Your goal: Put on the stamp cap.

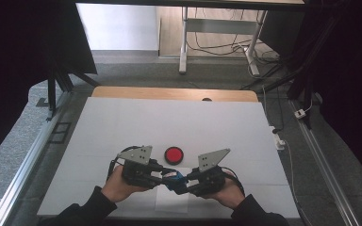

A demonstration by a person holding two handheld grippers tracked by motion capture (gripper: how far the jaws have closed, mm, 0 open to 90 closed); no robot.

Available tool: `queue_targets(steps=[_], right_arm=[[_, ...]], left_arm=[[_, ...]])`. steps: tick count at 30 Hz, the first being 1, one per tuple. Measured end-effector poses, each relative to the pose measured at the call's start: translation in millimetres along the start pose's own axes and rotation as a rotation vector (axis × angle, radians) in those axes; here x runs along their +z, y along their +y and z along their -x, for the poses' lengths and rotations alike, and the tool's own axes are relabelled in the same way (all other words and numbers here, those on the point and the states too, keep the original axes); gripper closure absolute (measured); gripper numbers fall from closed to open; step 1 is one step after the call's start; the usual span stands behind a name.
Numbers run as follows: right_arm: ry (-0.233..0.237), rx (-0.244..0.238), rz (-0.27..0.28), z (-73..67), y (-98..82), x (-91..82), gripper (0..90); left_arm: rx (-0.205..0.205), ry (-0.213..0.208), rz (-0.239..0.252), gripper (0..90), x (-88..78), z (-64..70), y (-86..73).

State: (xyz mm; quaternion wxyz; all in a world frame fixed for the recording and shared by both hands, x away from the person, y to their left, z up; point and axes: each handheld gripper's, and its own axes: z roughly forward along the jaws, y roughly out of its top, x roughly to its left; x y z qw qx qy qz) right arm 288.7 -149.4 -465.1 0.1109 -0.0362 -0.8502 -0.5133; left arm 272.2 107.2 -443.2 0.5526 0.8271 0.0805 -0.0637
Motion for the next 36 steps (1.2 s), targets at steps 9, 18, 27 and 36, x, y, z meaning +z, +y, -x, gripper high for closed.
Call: queue_targets(steps=[9,18,27,36], right_arm=[[-0.01,0.012,0.003,-0.5,-0.7,1.0,68.5],[-0.042,0.013,0.005,-1.8,-0.1,1.4,65.5],[-0.08,0.027,0.002,-1.0,-0.8,0.9,57.0],[-0.12,0.034,0.004,-1.8,-0.9,-0.3,47.8]], left_arm=[[-0.003,0.002,-0.01,69.7,-0.3,-1.0,0.4],[-0.013,0.022,-0.015,69.7,-1.3,-0.5,2.4],[-0.014,0.036,-0.008,69.7,-4.8,-0.7,3.5],[-0.013,0.065,-0.016,69.7,-7.0,0.7,4.9]])
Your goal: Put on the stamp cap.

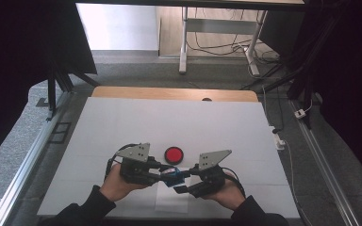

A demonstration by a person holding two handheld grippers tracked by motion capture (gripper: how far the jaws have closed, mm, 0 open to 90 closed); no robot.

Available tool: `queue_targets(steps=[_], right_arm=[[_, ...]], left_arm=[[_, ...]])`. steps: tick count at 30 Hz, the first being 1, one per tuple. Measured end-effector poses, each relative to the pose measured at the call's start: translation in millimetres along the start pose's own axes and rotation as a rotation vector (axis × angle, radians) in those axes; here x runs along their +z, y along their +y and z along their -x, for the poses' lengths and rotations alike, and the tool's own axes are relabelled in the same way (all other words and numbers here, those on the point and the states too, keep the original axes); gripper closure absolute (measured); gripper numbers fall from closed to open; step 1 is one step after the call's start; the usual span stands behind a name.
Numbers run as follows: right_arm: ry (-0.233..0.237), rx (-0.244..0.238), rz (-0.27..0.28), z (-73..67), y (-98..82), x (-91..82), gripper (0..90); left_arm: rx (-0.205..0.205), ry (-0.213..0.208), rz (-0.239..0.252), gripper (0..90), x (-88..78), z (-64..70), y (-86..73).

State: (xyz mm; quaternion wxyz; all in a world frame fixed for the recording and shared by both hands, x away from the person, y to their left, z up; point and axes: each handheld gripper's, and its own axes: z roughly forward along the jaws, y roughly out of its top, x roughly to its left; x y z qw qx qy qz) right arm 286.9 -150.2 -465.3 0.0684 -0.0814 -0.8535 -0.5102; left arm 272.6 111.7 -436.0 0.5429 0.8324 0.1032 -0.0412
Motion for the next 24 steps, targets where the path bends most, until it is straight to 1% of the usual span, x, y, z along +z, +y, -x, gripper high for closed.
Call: queue_targets(steps=[2,5,8,14,16,21,24], right_arm=[[-0.015,0.001,-0.005,-1.3,0.5,-0.7,46.0],[-0.046,0.005,-0.016,-2.3,0.2,-1.6,43.8],[-0.073,0.013,-0.026,-3.1,0.1,-2.9,41.7],[-0.109,0.022,-0.035,-6.9,0.7,-5.1,37.5],[-0.111,0.027,-0.034,-8.0,0.4,-5.8,36.3],[-0.138,0.032,-0.039,-11.4,0.3,-7.5,31.6],[-0.156,0.035,-0.043,-13.4,0.6,-8.9,29.8]], left_arm=[[-0.001,0.008,-0.006,69.7,-0.9,0.4,0.2],[0.005,0.034,-0.023,69.6,-2.3,1.0,0.3],[-0.001,0.055,-0.033,69.6,-3.4,1.1,0.1],[0.0,0.091,-0.044,69.6,-6.4,2.1,-0.2],[-0.003,0.099,-0.045,69.5,-7.8,2.2,-0.6],[-0.013,0.124,-0.054,69.5,-10.6,2.5,-2.0],[-0.017,0.132,-0.058,69.5,-12.2,2.6,-2.9]])
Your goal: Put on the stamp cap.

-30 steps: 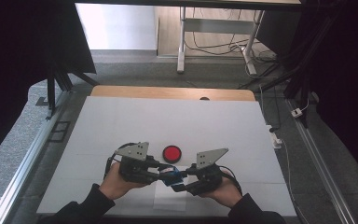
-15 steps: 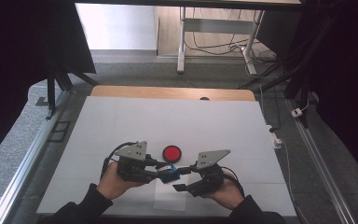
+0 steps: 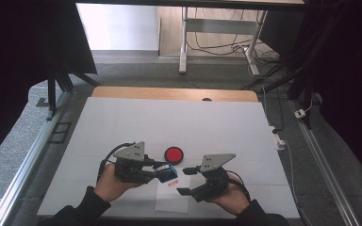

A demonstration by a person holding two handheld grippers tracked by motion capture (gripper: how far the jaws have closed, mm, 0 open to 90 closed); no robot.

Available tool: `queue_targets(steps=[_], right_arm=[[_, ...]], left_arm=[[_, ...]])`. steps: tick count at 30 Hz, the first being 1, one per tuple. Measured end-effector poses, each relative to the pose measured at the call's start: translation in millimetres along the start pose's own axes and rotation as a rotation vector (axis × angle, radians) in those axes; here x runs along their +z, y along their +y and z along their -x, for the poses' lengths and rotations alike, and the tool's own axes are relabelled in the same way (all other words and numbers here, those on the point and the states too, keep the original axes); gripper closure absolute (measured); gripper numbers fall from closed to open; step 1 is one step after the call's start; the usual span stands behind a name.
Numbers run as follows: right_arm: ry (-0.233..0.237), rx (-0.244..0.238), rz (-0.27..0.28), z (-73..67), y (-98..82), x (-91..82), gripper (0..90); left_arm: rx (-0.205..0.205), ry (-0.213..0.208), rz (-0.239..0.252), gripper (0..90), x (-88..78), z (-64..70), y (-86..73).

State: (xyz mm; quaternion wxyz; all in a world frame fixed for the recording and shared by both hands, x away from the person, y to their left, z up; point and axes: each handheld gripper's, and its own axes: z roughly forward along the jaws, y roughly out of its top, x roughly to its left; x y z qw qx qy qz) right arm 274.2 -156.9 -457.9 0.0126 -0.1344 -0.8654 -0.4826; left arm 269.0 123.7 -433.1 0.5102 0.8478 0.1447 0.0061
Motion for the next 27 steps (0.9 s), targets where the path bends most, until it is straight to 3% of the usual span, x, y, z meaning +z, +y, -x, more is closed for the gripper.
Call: queue_targets(steps=[2,17,27], right_arm=[[-0.026,-0.003,-0.008,-1.5,-0.3,-0.8,28.3],[-0.077,0.044,0.014,-5.7,-2.5,-13.1,18.7],[-0.15,0.066,-0.024,-9.8,-9.3,-23.3,10.7]], left_arm=[[-0.002,0.008,-0.004,69.5,-1.0,0.1,-0.4],[-0.033,0.058,-0.019,69.4,-11.3,-1.6,-6.1],[-0.066,0.101,-0.019,69.4,-21.6,-3.1,-12.9]])
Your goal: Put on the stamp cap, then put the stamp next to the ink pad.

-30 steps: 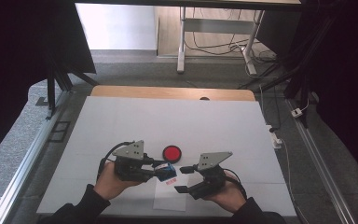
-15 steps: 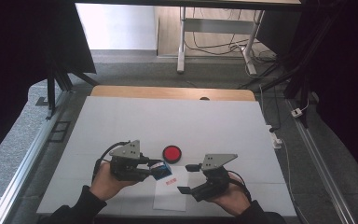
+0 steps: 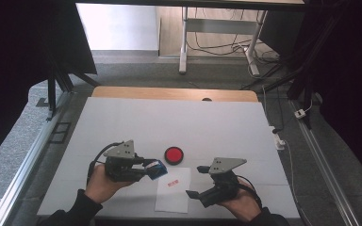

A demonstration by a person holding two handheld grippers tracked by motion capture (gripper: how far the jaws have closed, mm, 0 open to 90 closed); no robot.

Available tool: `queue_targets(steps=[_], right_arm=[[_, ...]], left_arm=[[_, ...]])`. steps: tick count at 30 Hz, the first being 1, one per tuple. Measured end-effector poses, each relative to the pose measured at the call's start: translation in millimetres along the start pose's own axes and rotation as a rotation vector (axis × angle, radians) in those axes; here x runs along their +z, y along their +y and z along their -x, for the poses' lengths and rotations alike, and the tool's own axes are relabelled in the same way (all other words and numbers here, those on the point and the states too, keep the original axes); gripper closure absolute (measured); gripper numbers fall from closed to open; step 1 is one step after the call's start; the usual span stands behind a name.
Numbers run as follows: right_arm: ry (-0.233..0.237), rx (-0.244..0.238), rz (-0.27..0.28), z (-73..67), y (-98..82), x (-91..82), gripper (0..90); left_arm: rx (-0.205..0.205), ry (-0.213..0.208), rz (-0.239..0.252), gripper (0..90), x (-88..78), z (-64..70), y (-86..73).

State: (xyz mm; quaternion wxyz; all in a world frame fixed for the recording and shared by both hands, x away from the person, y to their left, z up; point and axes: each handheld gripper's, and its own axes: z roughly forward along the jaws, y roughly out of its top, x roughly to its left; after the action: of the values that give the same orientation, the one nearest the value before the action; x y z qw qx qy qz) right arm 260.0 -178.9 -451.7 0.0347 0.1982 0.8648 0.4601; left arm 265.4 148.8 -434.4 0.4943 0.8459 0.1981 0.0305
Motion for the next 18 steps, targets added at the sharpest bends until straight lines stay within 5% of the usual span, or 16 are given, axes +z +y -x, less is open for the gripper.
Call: queue_targets(steps=[10,18], right_arm=[[-0.08,0.022,0.002,0.4,-12.5,-18.2,0.1],[-0.148,0.053,0.017,1.2,-24.8,-35.0,0.0]], left_arm=[[-0.036,0.044,0.005,69.4,-11.6,-4.2,-7.7],[-0.072,0.092,-0.002,69.4,-19.0,-8.6,-14.3]])
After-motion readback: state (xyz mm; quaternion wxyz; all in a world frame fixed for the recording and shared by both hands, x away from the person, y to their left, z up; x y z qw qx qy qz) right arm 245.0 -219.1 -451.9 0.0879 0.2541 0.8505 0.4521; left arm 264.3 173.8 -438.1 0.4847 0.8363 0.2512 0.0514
